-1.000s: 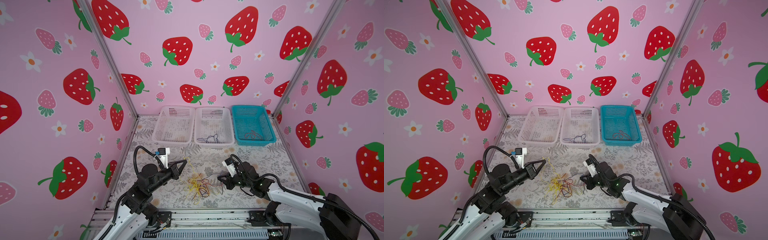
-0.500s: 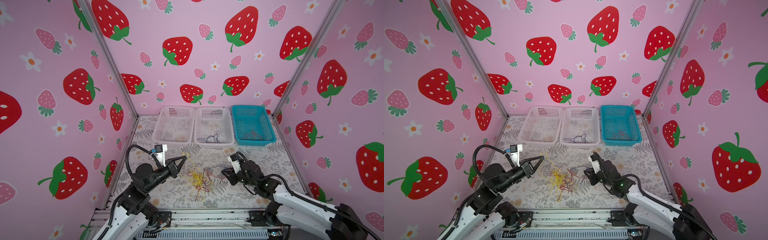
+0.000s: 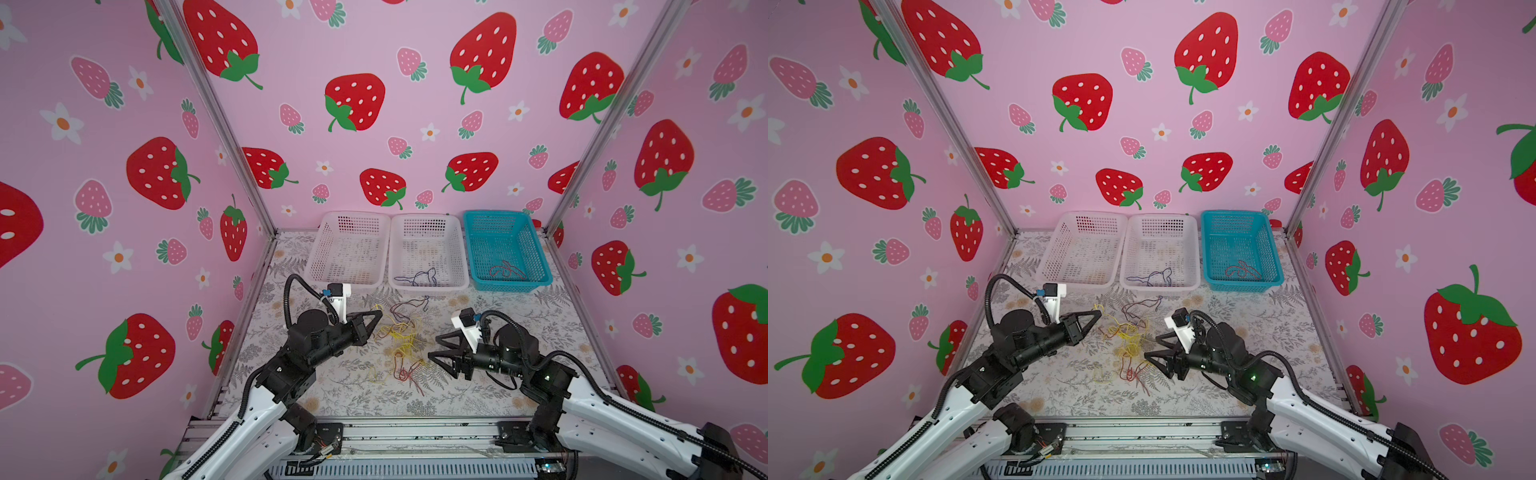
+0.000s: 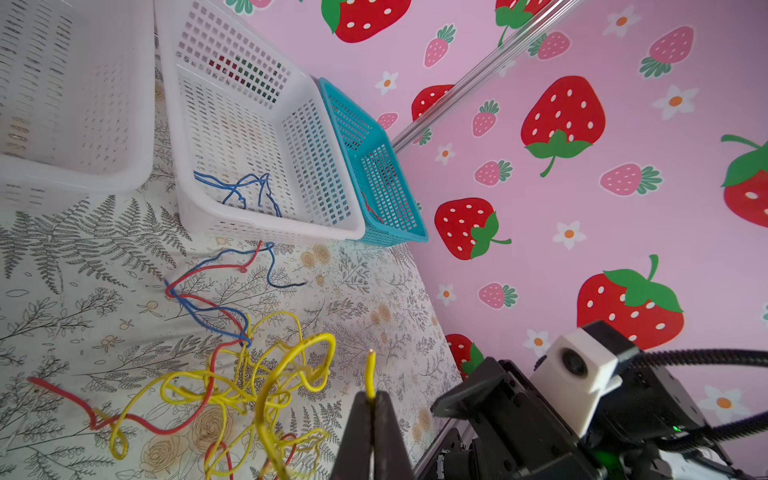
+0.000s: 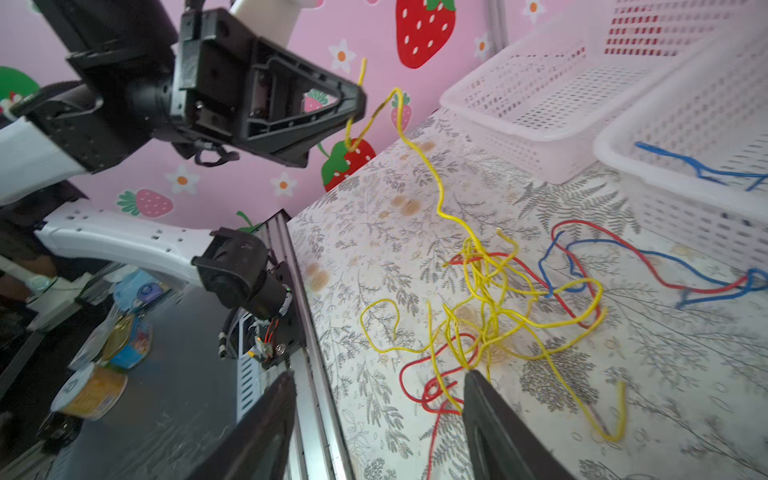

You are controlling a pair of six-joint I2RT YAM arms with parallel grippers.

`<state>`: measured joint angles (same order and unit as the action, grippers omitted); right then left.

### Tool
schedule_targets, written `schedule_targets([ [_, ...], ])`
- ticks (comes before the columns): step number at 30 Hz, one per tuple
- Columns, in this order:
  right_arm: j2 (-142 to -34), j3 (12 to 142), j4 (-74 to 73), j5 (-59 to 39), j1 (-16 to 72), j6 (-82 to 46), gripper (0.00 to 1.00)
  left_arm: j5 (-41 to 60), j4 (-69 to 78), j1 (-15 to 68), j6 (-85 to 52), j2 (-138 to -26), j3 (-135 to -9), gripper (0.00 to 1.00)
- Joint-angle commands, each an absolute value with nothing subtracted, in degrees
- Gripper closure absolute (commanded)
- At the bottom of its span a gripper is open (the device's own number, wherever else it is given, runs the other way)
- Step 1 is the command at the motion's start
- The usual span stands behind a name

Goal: Untangle the cables

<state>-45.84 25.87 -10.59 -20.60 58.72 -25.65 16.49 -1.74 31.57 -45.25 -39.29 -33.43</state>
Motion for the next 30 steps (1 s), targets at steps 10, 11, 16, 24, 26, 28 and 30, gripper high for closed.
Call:
schedule_targets([
  [10, -63.4, 27.1, -15.5, 0.0, 62.9, -24.6, 0.51, 15.8, 1.9, 34.2, -45.7, -37.9, -36.6, 1.0],
  [11, -64.5, 27.8, -15.1, 1.2, 62.9, -24.6, 0.53, 15.5, 1.5, 34.4, -45.5, -37.5, -36.7, 1.0],
  [16, -68.7, 27.6, -20.1, -3.8, 62.9, -24.8, 0.53, 14.3, 0.1, 34.9, -45.6, -36.2, -36.4, 1.0],
  [24, -70.9, 23.9, -26.0, -5.9, 62.9, -25.8, 0.72, 14.2, 0.3, 35.2, -46.0, -35.6, -36.2, 1.0],
  [26, -70.3, 23.2, -26.5, -5.9, 62.9, -25.8, 0.78, 13.6, -1.0, 35.2, -45.5, -34.9, -36.5, 1.0],
  [28, -68.8, 22.1, -28.0, -6.3, 62.9, -25.5, 0.8, 12.5, -1.8, 35.2, -45.2, -33.9, -36.4, 1.0],
  [30, -68.4, 21.1, -30.0, -8.0, 62.9, -25.2, 0.85, 12.1, -1.1, 35.2, -45.7, -33.4, -36.0, 1.0],
])
